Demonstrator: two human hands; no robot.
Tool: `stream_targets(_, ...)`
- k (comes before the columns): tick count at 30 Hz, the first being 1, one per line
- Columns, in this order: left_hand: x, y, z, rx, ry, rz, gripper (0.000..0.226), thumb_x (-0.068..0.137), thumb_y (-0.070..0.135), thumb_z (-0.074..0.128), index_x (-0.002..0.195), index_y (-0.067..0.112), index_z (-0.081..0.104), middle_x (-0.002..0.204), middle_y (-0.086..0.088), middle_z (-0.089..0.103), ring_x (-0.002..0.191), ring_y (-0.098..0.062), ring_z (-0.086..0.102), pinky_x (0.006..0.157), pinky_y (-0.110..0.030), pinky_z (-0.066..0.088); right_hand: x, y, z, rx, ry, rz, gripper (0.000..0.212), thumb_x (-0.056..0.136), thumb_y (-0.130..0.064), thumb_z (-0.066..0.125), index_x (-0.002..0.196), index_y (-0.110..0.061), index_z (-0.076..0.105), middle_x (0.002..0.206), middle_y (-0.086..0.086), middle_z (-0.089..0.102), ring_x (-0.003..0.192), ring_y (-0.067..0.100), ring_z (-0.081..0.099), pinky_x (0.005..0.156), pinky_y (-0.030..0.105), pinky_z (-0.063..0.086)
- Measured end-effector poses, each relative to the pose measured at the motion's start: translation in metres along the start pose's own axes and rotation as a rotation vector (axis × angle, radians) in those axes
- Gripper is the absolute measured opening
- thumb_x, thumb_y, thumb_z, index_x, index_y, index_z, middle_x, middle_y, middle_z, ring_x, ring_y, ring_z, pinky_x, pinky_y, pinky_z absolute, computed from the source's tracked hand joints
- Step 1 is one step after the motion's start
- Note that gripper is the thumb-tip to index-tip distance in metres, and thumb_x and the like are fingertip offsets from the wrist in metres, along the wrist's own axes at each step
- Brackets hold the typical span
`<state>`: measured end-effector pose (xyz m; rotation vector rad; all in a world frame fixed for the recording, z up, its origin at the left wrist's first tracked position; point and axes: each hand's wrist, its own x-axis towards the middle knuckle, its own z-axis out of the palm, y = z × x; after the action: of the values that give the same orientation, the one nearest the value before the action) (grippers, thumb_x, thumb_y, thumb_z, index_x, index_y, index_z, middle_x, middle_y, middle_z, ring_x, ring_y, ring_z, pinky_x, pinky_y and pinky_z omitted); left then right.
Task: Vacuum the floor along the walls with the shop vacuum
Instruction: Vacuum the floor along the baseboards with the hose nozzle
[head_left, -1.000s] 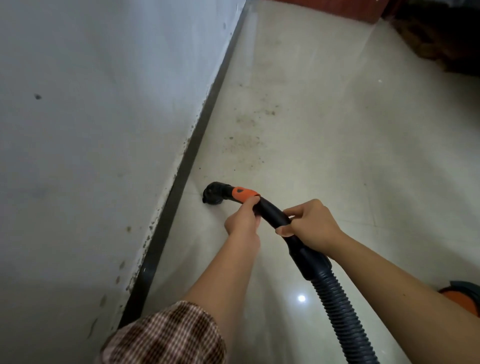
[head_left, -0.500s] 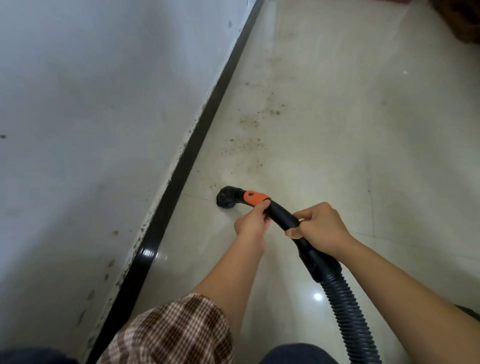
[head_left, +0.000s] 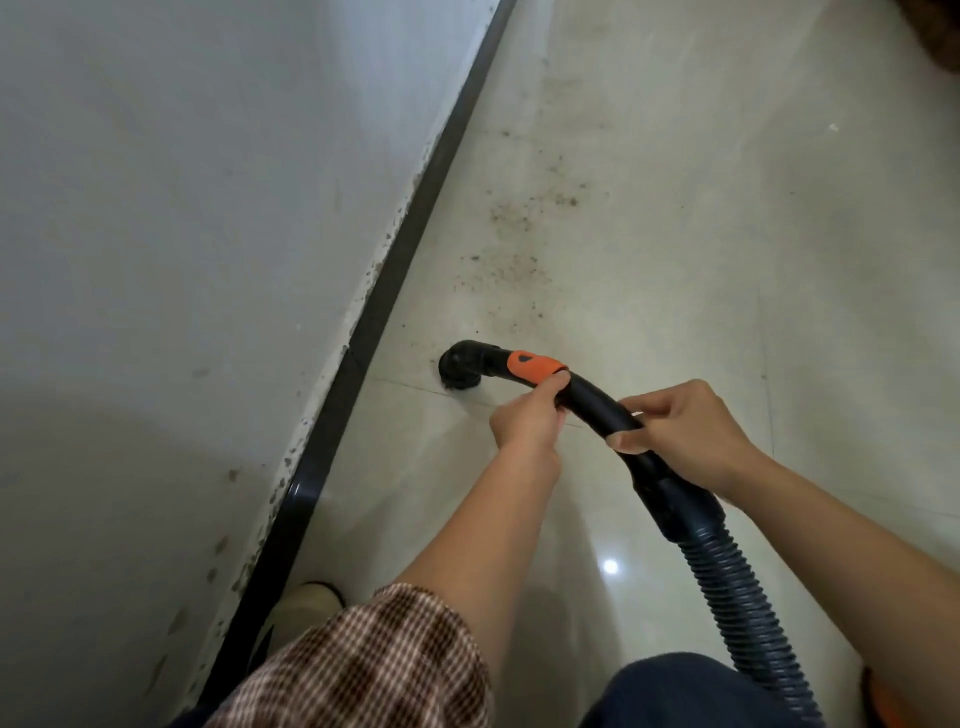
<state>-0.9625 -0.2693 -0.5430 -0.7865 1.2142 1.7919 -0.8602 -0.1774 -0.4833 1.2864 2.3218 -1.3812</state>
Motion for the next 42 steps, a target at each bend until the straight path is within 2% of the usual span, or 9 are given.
stream_targets(4,0.006,0.009,0.002,-0.04,-0.003,0.002,0.02,0.076,0.002,0.079,0.079,0.007,0.06,0.077,-0.006,0.069,0.051,-0.005,0.067,0.048,-0.014,0.05,0.011,-0.007,0.003,0.007,-0.006,-0.011,0.018,0.07,-0.006,0.078,0.082,-0.019,0.079,0.072,0.012,0.073,0.056,0.019,0.065,0.069,0.038,0.059)
stream_targets(8,0.011,0.026,-0.004,-0.011,-0.01,-0.001,0.018,0.077,0.005,0.079,0.081,0.007,0.062,0.081,-0.006,0.07,0.059,-0.007,0.068,0.053,-0.015,0.051,0.018,-0.021,0.012,0.007,-0.016,-0.024,0.014,0.071,-0.007,0.079,0.082,-0.015,0.078,0.076,0.015,0.074,0.059,0.023,0.066,0.073,0.044,0.06)
stream_targets(12,0.019,0.038,-0.009,0.015,-0.004,0.006,0.018,0.078,0.007,0.079,0.084,0.006,0.062,0.081,-0.005,0.07,0.058,-0.005,0.067,0.054,-0.015,0.051,0.023,-0.03,0.022,0.004,-0.016,-0.036,0.018,0.071,-0.009,0.079,0.079,-0.025,0.077,0.073,0.008,0.075,0.062,0.019,0.067,0.074,0.038,0.059)
stream_targets(19,0.026,0.049,-0.008,-0.002,-0.012,0.024,0.016,0.079,0.006,0.078,0.084,0.006,0.062,0.084,-0.007,0.071,0.054,-0.004,0.067,0.053,-0.013,0.053,0.03,-0.041,0.028,0.001,0.009,-0.053,0.026,0.071,-0.01,0.08,0.072,-0.034,0.071,0.074,0.003,0.076,0.07,0.025,0.072,0.07,0.034,0.06)
stream_targets(24,0.031,0.059,-0.009,-0.023,-0.013,0.03,0.018,0.077,0.006,0.08,0.085,0.006,0.063,0.076,-0.003,0.071,0.055,-0.004,0.069,0.051,-0.015,0.051,0.037,-0.048,0.032,0.021,-0.002,-0.049,0.019,0.072,-0.01,0.079,0.085,-0.024,0.078,0.071,0.004,0.075,0.065,0.026,0.072,0.071,0.037,0.061)
stream_targets(27,0.036,0.067,-0.011,-0.027,0.016,0.031,0.023,0.075,0.008,0.082,0.084,0.006,0.061,0.071,-0.003,0.071,0.055,-0.005,0.069,0.047,-0.016,0.05,0.043,-0.053,0.038,0.036,-0.003,-0.056,0.019,0.071,-0.009,0.079,0.082,-0.025,0.078,0.072,0.006,0.075,0.062,0.026,0.071,0.07,0.039,0.062)
stream_targets(30,0.041,0.074,-0.012,-0.026,0.022,0.046,0.023,0.076,0.008,0.081,0.084,0.007,0.06,0.077,-0.005,0.071,0.057,-0.006,0.069,0.048,-0.016,0.05,0.049,-0.057,0.043,0.047,0.0,-0.069,0.018,0.072,-0.008,0.078,0.079,-0.025,0.077,0.071,0.009,0.074,0.058,0.025,0.07,0.069,0.041,0.062)
stream_targets(35,0.047,0.082,-0.015,-0.009,0.045,0.07,0.021,0.076,0.009,0.082,0.083,0.008,0.062,0.078,-0.004,0.071,0.056,-0.004,0.068,0.052,-0.016,0.051,0.057,-0.062,0.051,0.054,0.0,-0.087,0.017,0.072,-0.008,0.078,0.081,-0.022,0.078,0.072,0.008,0.074,0.061,0.027,0.071,0.068,0.04,0.062)
stream_targets(42,0.045,0.074,-0.004,-0.023,-0.003,0.071,0.018,0.077,0.006,0.08,0.081,0.009,0.063,0.075,-0.003,0.071,0.055,-0.004,0.069,0.052,-0.015,0.051,0.057,-0.054,0.04,0.055,0.018,-0.078,0.019,0.073,-0.009,0.078,0.088,-0.021,0.079,0.072,0.007,0.074,0.057,0.018,0.067,0.068,0.034,0.06)
